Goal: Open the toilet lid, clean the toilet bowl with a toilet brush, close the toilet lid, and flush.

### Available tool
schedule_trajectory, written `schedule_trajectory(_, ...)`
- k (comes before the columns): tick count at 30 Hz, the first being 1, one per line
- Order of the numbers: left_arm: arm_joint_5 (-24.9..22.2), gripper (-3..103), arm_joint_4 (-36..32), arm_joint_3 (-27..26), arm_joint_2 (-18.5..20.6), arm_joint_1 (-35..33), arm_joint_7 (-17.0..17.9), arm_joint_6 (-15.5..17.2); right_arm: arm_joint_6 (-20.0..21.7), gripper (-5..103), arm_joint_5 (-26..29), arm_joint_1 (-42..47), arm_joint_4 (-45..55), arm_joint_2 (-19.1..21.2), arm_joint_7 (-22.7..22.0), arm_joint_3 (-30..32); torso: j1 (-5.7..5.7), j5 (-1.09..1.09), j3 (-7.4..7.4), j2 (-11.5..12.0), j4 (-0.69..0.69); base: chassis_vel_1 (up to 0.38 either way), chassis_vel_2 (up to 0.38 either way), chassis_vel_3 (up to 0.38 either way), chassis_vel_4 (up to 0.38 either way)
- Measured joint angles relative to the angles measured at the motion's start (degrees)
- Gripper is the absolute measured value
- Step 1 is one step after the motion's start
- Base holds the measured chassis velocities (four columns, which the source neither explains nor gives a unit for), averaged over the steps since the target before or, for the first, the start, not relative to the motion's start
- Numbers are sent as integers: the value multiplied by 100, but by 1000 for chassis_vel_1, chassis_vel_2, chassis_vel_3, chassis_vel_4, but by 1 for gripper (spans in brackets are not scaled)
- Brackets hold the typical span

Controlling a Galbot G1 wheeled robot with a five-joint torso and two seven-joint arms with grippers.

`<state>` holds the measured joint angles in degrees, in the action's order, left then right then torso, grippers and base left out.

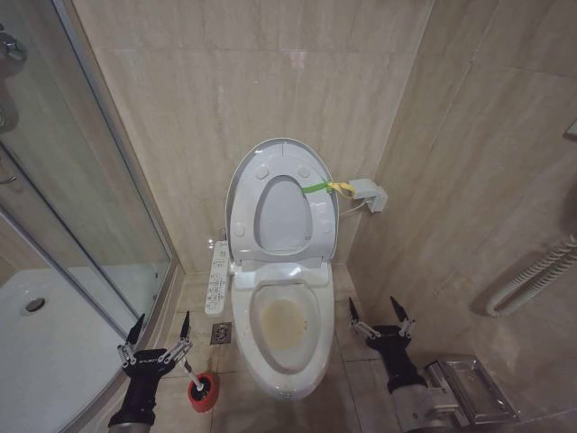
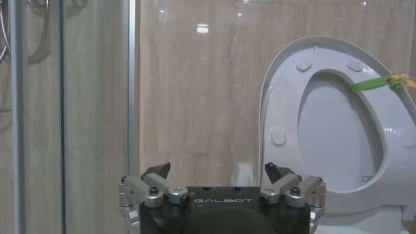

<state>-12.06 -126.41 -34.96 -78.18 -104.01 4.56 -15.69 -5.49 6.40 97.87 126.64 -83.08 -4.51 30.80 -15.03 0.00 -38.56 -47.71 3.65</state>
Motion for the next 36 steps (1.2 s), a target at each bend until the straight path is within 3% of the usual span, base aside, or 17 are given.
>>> schedule_trajectory(20,0,98,0,0,0,0,0,0,-122,100,238,-618,-363,126,-282,94,0,0,0,0,0,0,0,0,0)
schedule_trajectory(36,0,98,0,0,0,0,0,0,-487,100,259,-968,-685,164,-332,143,-3,0,-1,1,0,-32,27,32,-29)
